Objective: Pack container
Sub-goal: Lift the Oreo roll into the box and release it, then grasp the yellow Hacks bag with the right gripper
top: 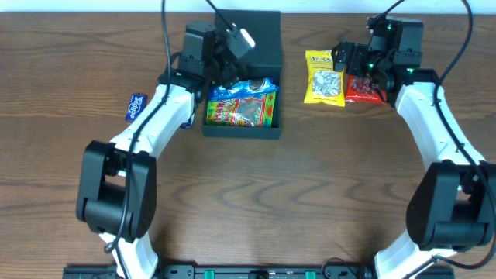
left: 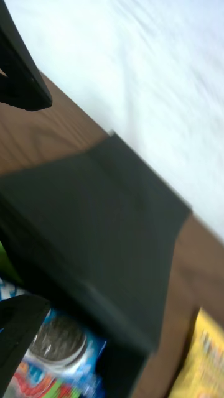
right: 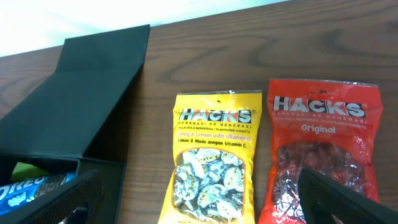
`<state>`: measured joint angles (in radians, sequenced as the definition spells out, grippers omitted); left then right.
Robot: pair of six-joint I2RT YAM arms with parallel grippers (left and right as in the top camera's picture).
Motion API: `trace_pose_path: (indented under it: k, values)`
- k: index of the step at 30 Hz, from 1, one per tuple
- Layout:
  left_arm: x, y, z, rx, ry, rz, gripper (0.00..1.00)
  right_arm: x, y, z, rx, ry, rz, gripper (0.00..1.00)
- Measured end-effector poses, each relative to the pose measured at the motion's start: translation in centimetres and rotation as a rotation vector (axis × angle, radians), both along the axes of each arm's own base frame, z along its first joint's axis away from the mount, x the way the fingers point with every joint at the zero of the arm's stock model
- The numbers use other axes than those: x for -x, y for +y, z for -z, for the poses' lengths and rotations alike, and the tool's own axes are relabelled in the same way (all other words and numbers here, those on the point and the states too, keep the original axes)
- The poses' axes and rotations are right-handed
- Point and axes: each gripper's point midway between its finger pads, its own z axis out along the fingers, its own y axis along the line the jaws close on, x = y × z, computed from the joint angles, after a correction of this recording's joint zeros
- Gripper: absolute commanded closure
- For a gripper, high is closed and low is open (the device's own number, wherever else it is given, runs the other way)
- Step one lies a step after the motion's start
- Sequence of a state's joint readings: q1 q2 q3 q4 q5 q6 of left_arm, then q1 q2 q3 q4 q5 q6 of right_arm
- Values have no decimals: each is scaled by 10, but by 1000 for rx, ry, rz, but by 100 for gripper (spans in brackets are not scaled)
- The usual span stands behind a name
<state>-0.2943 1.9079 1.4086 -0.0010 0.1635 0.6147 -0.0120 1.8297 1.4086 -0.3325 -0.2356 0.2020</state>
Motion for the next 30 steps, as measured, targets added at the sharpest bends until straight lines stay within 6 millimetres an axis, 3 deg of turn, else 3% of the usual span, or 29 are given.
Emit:
trace_pose_path:
  k: [2, 3, 4, 11, 15, 22, 27, 29, 30]
  values:
    - [-1, 18, -6, 38, 22, -101, 0, 0, 0, 0, 0, 1, 0, 2]
    - [-2, 25, -7, 47, 31, -134, 11, 0, 0, 0, 0, 1, 0, 3]
    - [-3, 35, -6, 72, 50, -184, 14, 1, 0, 1, 0, 3, -1, 3]
    - [-5, 94, 7, 259, 172, -461, 14, 2, 16, 4, 7, 10, -33, 10]
    - [-3, 122, 14, 369, 243, -559, 8, -2, 35, 29, 53, 41, -49, 12]
    - [0, 114, 15, 423, 279, -544, 5, -10, 37, 99, 131, 136, -18, 21]
    - [0, 113, 15, 432, 284, -546, 3, -12, 35, 131, 144, 173, -13, 31]
    - [0, 113, 15, 434, 286, -548, 3, -13, 36, 135, 153, 172, -12, 44]
    - [0, 113, 15, 434, 286, -547, 3, -14, 36, 136, 155, 172, -10, 60]
